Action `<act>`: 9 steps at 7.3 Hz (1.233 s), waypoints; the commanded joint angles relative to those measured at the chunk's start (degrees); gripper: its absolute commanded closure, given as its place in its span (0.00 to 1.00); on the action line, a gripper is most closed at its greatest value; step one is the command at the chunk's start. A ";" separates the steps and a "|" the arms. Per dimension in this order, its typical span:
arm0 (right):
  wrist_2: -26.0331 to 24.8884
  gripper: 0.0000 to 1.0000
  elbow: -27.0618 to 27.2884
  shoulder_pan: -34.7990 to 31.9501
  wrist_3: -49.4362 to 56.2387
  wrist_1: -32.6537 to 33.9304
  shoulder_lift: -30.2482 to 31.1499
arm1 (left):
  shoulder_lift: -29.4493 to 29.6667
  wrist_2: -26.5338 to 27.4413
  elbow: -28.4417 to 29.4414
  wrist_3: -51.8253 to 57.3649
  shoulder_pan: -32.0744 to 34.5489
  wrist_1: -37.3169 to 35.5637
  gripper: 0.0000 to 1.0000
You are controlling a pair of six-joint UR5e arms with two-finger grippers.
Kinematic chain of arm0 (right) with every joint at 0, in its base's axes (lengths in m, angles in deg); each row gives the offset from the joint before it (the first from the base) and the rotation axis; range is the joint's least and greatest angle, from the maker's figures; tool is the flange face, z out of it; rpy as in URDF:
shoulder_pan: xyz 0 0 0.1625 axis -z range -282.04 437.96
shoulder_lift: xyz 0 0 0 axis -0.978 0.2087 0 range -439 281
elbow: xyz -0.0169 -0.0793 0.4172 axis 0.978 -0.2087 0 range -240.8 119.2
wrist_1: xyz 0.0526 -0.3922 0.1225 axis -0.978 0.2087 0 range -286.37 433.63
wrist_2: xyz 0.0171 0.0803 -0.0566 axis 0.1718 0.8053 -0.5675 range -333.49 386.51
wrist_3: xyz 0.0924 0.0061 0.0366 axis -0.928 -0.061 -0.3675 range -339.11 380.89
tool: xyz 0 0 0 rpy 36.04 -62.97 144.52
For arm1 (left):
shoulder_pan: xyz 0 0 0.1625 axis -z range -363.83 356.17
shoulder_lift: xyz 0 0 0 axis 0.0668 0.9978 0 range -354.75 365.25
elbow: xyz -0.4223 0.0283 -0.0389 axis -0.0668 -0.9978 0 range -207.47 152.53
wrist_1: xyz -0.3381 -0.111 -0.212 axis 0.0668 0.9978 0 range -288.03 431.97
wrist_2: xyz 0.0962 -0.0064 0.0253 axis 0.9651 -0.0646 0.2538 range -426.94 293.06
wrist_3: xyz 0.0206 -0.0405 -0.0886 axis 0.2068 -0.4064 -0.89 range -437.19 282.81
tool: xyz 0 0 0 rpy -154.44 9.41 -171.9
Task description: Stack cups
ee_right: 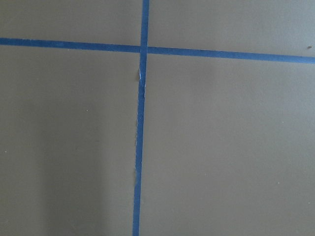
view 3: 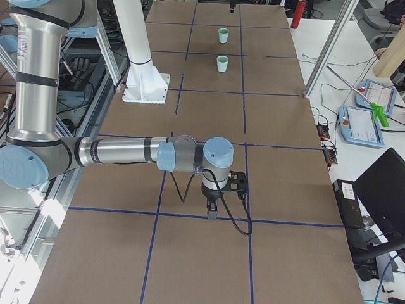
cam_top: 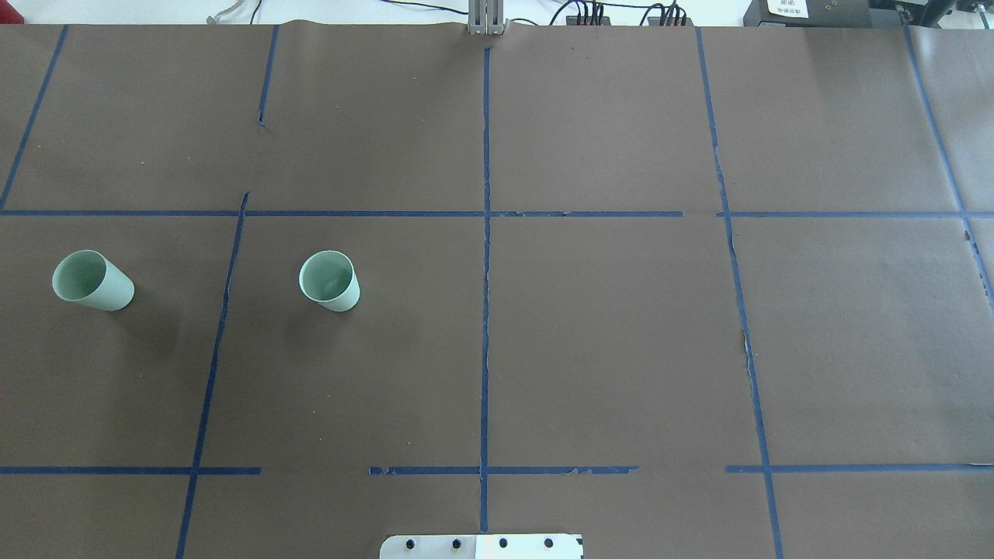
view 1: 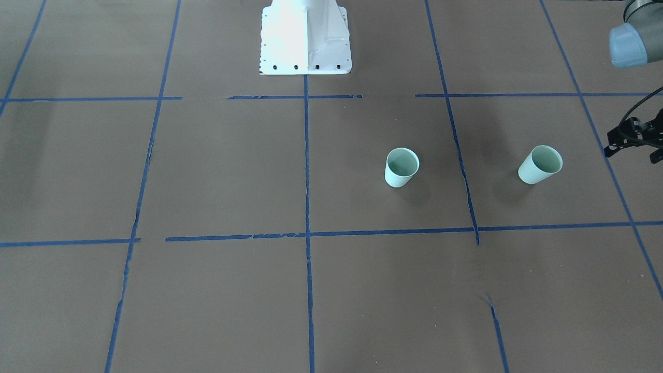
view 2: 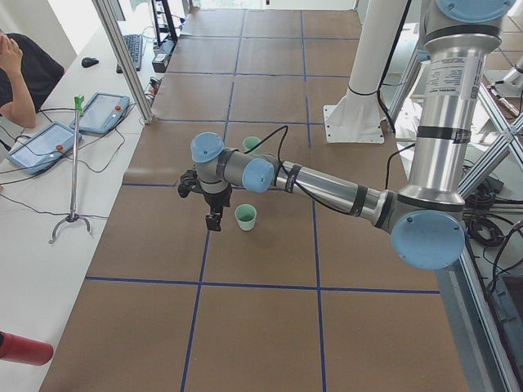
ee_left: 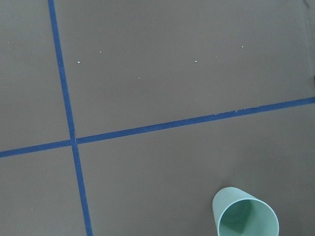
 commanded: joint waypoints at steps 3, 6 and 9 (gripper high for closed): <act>0.00 0.00 0.04 0.04 0.00 0.00 0.00 | -4.83 -0.09 1.31 -14.53 -7.49 12.87 0.00; 0.00 0.00 0.04 -0.05 0.00 0.00 0.00 | -4.74 -0.09 3.23 -16.38 -10.22 15.31 0.00; 0.00 0.00 0.04 -0.05 0.00 0.00 0.00 | -4.65 -0.01 5.88 -21.39 -14.08 21.39 0.00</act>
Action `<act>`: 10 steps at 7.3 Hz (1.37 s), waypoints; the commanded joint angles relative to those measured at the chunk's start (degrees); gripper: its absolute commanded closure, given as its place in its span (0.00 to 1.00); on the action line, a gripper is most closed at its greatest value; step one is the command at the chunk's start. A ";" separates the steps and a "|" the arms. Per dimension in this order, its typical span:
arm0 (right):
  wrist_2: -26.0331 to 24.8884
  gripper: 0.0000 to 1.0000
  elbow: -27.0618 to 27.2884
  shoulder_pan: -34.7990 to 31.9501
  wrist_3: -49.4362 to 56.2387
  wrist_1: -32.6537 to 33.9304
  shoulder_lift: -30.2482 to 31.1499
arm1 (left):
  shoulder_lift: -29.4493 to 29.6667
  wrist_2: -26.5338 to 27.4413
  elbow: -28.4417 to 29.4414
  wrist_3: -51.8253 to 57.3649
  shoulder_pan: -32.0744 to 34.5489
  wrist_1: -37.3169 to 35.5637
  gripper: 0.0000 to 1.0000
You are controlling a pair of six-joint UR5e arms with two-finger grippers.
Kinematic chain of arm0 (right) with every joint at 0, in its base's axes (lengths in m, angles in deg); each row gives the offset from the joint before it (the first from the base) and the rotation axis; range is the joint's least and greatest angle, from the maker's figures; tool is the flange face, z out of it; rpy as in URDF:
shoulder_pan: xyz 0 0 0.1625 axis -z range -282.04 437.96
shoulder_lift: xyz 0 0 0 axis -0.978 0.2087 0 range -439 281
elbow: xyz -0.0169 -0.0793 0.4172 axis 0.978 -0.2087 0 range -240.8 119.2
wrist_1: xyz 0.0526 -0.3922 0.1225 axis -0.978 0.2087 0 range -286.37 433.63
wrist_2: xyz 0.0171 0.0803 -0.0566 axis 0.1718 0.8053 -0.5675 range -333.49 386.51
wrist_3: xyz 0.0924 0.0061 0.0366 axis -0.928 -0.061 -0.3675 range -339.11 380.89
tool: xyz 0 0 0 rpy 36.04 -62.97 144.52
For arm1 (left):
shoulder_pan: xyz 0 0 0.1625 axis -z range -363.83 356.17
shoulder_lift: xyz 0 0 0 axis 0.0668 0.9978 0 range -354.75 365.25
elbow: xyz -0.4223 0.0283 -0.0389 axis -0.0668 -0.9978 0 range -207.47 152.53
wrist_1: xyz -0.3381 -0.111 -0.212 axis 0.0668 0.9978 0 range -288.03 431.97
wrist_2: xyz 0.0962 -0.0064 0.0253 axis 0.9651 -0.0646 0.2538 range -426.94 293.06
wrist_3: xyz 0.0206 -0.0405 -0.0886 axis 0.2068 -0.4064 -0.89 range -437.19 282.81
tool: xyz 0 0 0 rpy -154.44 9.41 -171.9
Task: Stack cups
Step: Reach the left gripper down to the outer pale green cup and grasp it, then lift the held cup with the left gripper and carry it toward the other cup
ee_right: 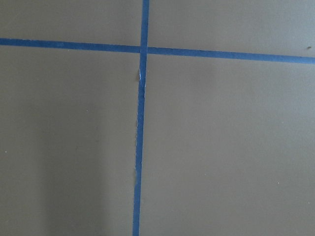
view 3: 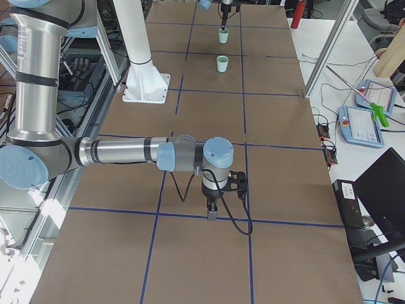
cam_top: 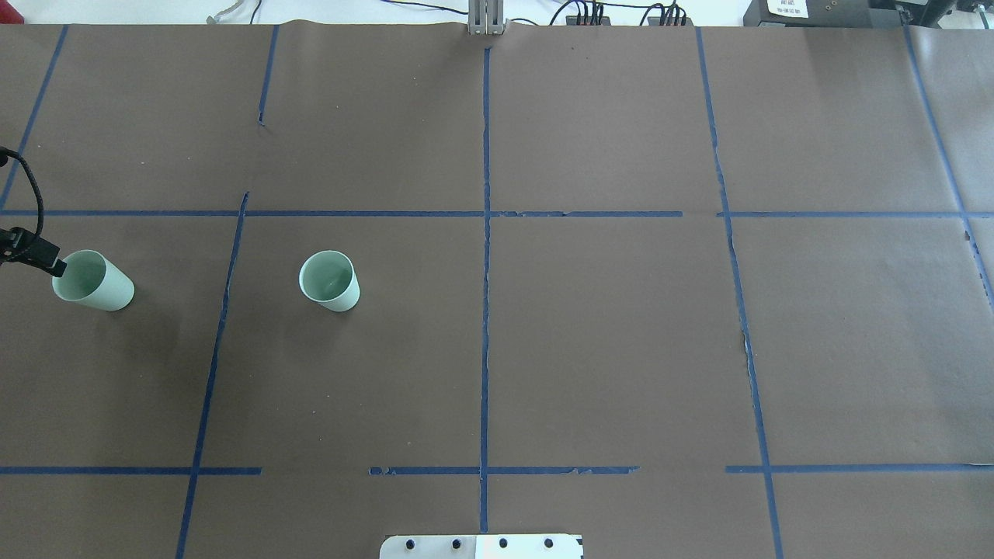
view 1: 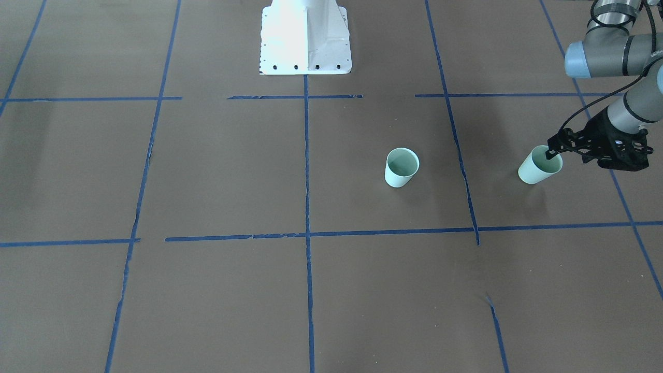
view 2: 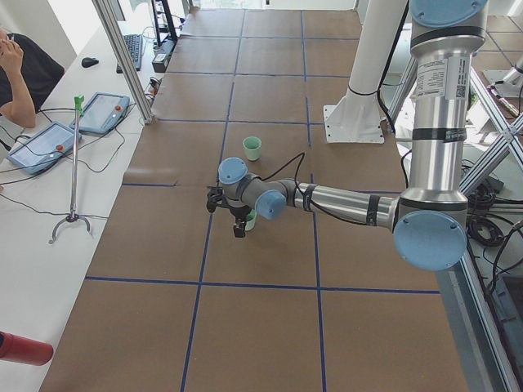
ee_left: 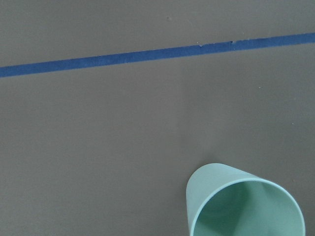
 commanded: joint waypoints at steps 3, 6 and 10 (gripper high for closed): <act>0.00 0.00 0.00 -0.02 0.00 0.00 0.00 | 0.48 0.24 1.57 -1.28 -2.00 1.85 0.71; 0.00 0.00 0.00 -0.02 0.00 0.00 0.00 | 0.74 -0.10 0.18 -1.36 -1.31 1.94 1.00; 0.00 0.00 0.00 -0.02 0.00 0.00 0.00 | 7.90 -2.31 -17.12 3.53 7.81 -30.73 1.00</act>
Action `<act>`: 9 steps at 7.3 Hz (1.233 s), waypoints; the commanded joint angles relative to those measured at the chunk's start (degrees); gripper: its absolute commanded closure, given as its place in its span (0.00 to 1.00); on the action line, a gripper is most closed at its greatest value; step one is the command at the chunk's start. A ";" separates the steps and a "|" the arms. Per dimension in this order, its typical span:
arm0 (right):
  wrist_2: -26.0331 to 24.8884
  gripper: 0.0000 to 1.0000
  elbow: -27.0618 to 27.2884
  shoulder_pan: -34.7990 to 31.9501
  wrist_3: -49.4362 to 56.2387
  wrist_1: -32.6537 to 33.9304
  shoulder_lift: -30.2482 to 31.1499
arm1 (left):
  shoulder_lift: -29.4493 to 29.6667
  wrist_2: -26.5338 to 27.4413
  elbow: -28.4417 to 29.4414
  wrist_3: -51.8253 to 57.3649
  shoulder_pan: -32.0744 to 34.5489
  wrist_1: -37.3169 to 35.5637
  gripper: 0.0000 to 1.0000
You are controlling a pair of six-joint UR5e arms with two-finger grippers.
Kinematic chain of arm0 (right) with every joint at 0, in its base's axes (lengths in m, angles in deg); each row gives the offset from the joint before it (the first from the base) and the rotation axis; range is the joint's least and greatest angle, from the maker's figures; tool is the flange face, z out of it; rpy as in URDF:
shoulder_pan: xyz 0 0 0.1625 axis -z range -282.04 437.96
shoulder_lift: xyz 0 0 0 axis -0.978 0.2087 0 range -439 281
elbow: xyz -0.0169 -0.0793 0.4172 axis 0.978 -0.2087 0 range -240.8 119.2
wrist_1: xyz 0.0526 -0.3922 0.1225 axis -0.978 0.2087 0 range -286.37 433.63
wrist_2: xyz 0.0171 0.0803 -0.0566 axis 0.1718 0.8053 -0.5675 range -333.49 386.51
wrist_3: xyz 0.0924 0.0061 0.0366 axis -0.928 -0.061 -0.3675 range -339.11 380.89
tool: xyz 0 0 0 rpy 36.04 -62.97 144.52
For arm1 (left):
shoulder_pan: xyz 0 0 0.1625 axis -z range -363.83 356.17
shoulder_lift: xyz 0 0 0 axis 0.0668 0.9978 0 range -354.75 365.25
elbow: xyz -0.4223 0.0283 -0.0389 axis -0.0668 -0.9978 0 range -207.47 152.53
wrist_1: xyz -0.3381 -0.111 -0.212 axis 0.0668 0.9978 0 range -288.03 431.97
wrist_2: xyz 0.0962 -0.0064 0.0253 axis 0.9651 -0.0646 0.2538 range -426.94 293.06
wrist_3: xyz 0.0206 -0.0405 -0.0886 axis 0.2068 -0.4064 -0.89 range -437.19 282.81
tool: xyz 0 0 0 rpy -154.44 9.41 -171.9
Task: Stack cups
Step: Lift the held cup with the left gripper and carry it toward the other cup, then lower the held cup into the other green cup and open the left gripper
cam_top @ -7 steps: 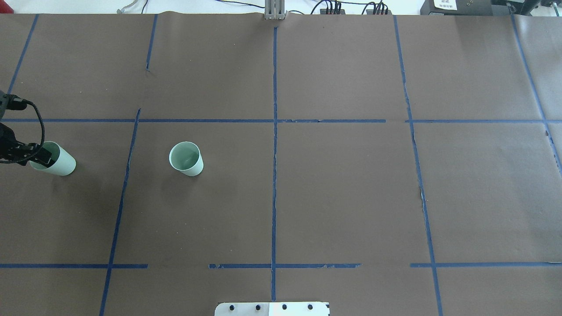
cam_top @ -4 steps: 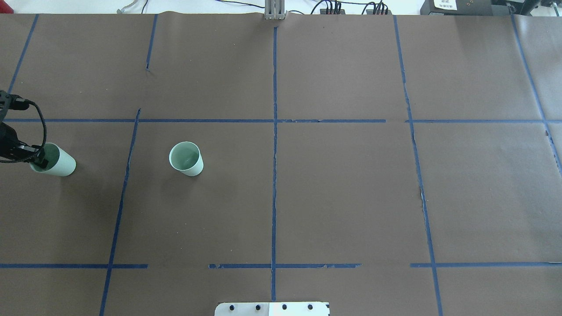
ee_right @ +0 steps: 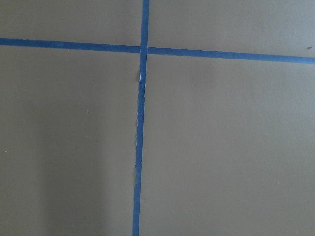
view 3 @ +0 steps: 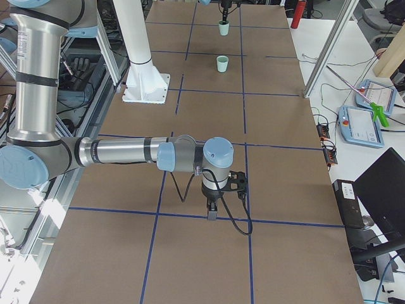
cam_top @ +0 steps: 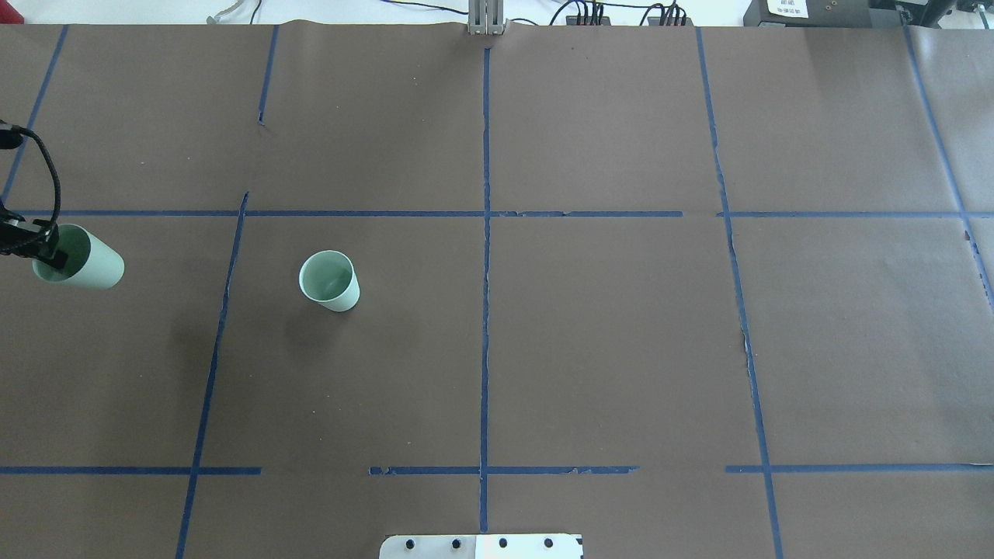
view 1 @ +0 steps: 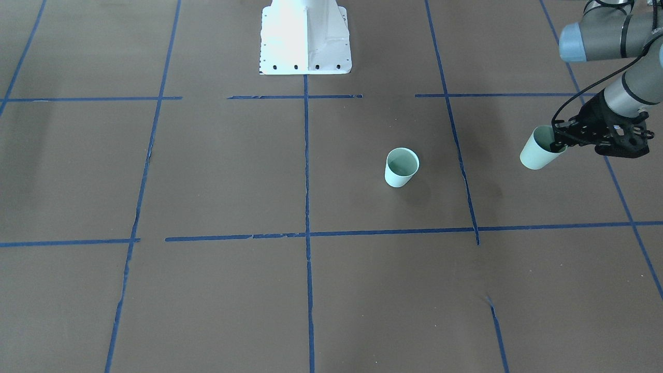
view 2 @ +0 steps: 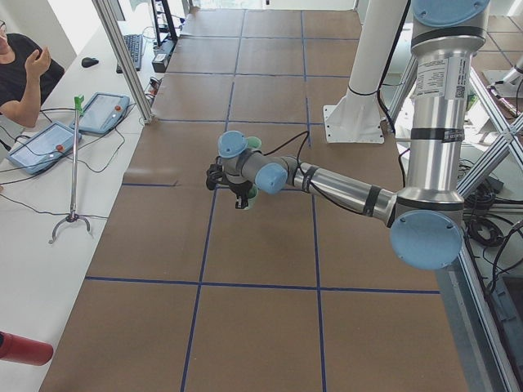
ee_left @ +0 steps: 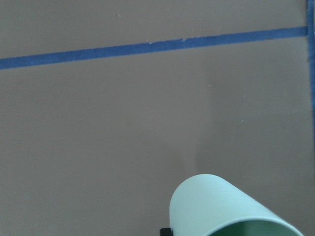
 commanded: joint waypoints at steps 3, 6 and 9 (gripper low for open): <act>0.00 0.00 0.00 -0.03 0.00 0.00 0.00 | 19.48 -2.85 -8.43 -1.34 5.07 -33.26 1.00; 0.00 0.00 0.00 0.05 0.00 0.00 0.00 | 26.00 -3.40 -8.10 -22.58 -8.61 -30.05 1.00; 0.00 0.00 0.00 -0.03 0.00 0.00 0.00 | 26.01 -2.26 -1.18 -31.68 -15.33 -16.18 1.00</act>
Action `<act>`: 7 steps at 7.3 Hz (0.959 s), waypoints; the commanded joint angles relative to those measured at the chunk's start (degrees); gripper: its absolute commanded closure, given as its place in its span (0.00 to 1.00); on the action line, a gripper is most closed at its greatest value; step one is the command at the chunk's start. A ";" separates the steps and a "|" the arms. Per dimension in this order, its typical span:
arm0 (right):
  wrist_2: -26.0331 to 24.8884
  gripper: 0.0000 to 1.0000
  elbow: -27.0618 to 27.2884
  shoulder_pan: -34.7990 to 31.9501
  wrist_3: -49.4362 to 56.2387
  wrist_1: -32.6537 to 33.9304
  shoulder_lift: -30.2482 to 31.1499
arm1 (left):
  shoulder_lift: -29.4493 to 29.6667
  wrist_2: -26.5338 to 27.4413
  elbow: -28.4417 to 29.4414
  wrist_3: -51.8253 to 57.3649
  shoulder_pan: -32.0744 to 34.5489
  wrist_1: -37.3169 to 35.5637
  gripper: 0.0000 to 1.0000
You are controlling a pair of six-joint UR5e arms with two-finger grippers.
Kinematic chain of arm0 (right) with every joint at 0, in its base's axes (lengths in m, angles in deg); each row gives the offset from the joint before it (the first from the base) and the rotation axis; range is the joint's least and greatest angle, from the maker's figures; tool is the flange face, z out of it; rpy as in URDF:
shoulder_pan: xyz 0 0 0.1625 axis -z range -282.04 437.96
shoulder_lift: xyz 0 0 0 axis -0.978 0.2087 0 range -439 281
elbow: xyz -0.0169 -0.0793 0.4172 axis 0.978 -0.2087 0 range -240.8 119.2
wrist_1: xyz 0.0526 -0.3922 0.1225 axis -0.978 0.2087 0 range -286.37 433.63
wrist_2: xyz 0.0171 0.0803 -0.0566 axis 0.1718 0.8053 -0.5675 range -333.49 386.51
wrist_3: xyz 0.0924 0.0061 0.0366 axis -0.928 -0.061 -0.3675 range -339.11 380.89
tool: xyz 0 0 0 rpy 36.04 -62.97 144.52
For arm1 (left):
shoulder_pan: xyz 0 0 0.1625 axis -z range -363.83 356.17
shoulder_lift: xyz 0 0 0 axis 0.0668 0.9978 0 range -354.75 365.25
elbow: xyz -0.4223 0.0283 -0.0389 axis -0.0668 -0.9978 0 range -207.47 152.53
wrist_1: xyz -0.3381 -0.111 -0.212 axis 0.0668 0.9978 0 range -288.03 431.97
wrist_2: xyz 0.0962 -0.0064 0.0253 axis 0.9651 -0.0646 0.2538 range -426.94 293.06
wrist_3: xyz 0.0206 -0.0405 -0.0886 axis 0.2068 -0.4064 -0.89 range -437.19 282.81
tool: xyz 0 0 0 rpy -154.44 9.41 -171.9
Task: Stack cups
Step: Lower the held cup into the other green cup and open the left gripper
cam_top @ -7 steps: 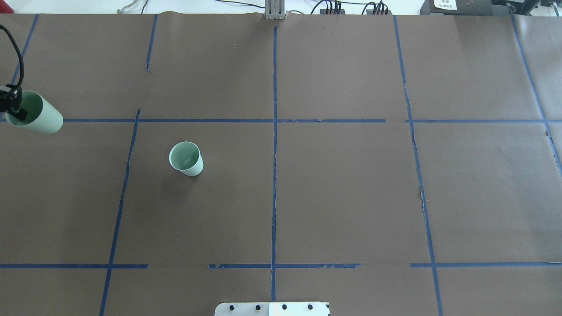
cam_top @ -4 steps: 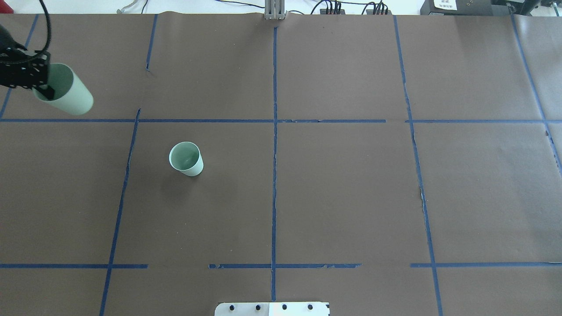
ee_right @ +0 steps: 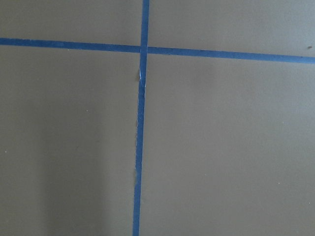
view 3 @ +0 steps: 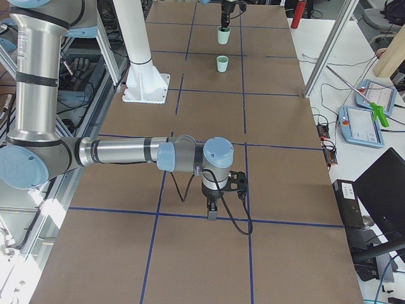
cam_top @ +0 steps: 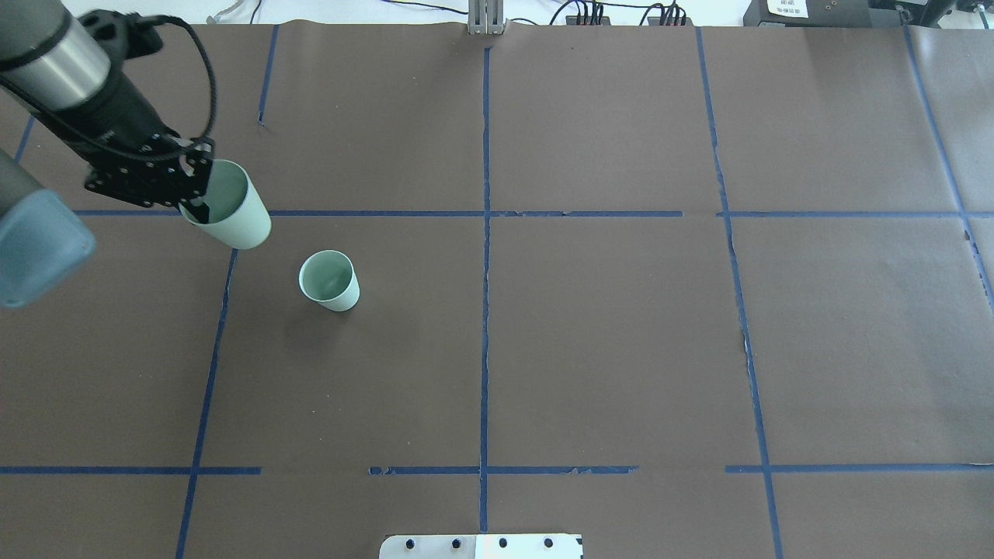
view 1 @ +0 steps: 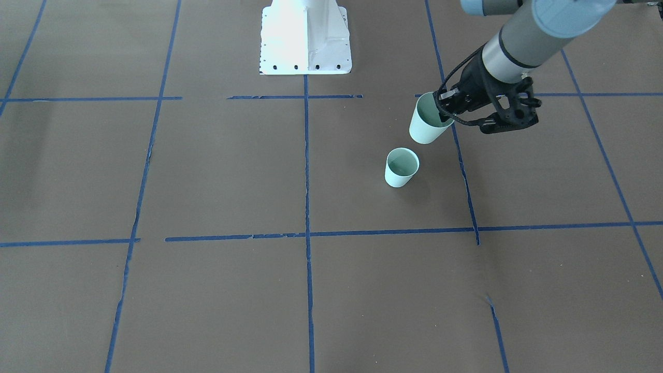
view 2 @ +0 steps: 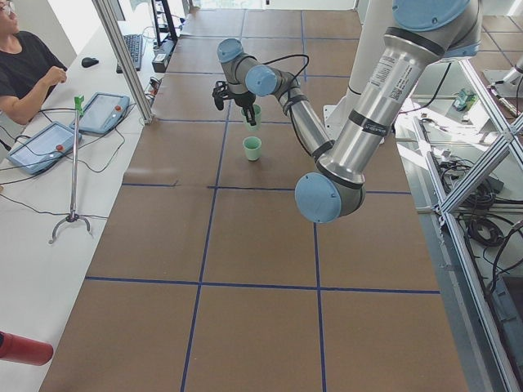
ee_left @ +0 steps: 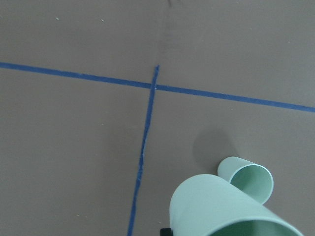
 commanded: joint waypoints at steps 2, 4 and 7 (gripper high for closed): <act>0.00 0.00 0.00 -0.04 0.00 0.00 0.00 | 0.10 1.98 4.83 -2.72 -2.71 6.72 1.00; 0.00 0.00 0.00 -0.04 0.00 0.00 0.00 | -0.24 2.08 8.42 -2.81 -2.98 11.34 1.00; 0.00 0.00 0.00 0.05 0.00 0.00 0.00 | -0.68 2.43 10.90 -2.72 -3.42 14.36 1.00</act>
